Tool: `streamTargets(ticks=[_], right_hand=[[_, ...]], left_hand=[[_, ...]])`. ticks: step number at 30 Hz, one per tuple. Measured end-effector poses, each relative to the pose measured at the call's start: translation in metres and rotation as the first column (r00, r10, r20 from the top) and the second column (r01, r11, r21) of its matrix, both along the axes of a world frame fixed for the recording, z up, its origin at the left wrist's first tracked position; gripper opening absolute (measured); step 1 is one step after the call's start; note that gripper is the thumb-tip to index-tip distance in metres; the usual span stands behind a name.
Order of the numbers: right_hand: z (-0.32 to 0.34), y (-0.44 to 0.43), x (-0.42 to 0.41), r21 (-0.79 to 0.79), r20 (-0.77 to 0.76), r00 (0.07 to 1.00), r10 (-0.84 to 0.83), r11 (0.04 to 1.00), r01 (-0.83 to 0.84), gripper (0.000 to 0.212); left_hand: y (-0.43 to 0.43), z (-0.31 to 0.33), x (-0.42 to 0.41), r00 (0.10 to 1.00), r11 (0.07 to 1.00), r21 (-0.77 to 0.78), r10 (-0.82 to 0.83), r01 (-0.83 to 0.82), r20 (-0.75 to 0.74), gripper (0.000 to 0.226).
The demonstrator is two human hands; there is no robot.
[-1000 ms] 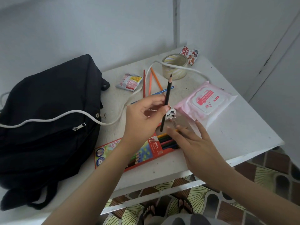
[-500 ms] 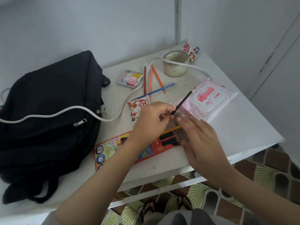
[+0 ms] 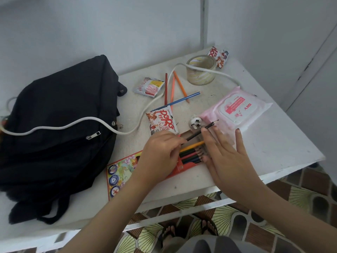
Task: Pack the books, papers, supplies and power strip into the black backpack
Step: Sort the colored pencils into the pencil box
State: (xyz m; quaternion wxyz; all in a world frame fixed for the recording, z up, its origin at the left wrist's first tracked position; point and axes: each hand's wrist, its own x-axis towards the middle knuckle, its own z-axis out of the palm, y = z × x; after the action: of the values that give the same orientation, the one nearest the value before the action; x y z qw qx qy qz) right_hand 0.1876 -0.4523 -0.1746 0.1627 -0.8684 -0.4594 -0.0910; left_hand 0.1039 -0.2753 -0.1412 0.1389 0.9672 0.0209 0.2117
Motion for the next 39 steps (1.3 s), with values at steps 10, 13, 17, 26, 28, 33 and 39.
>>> streamTargets(ticks=[10, 13, 17, 26, 28, 33, 39], right_hand=[[0.004, 0.000, 0.006, -0.094, 0.002, 0.980, 0.200, 0.976, -0.199, 0.056], [0.005, -0.001, 0.002, -0.096, -0.005, 0.975, 0.220, 0.971, -0.220, 0.058], [0.005, 0.000, -0.003, -0.118, -0.049, 0.959, 0.280, 0.952, -0.284, 0.061], [0.008, 0.002, -0.006, -0.112, -0.068, 0.992, 0.108, 0.987, -0.115, 0.061], [0.009, 0.001, -0.006, -0.090, -0.096, 0.985, 0.142, 0.985, -0.150, 0.062], [0.014, 0.002, -0.005, -0.025, -0.131, 0.979, 0.157, 0.987, -0.161, 0.061], [0.014, 0.003, -0.001, -0.007, -0.169, 0.964, 0.204, 0.978, -0.209, 0.061]], left_hand=[[-0.003, -0.011, -0.018, 0.992, 0.993, -0.089, 0.072, -0.081, -0.100, 0.043], [-0.006, -0.010, -0.024, 0.990, 0.984, -0.156, 0.063, -0.083, -0.128, 0.049], [-0.008, -0.010, -0.030, 0.990, 0.979, -0.199, 0.024, -0.052, -0.142, 0.051], [-0.007, -0.007, -0.039, 0.959, 0.994, -0.103, -0.010, -0.020, -0.282, 0.086], [-0.006, -0.009, -0.040, 0.951, 0.997, -0.081, -0.031, 0.006, -0.307, 0.095], [-0.006, -0.010, -0.036, 0.969, 0.990, -0.139, -0.019, -0.016, -0.246, 0.086], [-0.004, -0.012, -0.024, 0.979, 0.989, -0.146, -0.044, 0.015, -0.199, 0.073]])
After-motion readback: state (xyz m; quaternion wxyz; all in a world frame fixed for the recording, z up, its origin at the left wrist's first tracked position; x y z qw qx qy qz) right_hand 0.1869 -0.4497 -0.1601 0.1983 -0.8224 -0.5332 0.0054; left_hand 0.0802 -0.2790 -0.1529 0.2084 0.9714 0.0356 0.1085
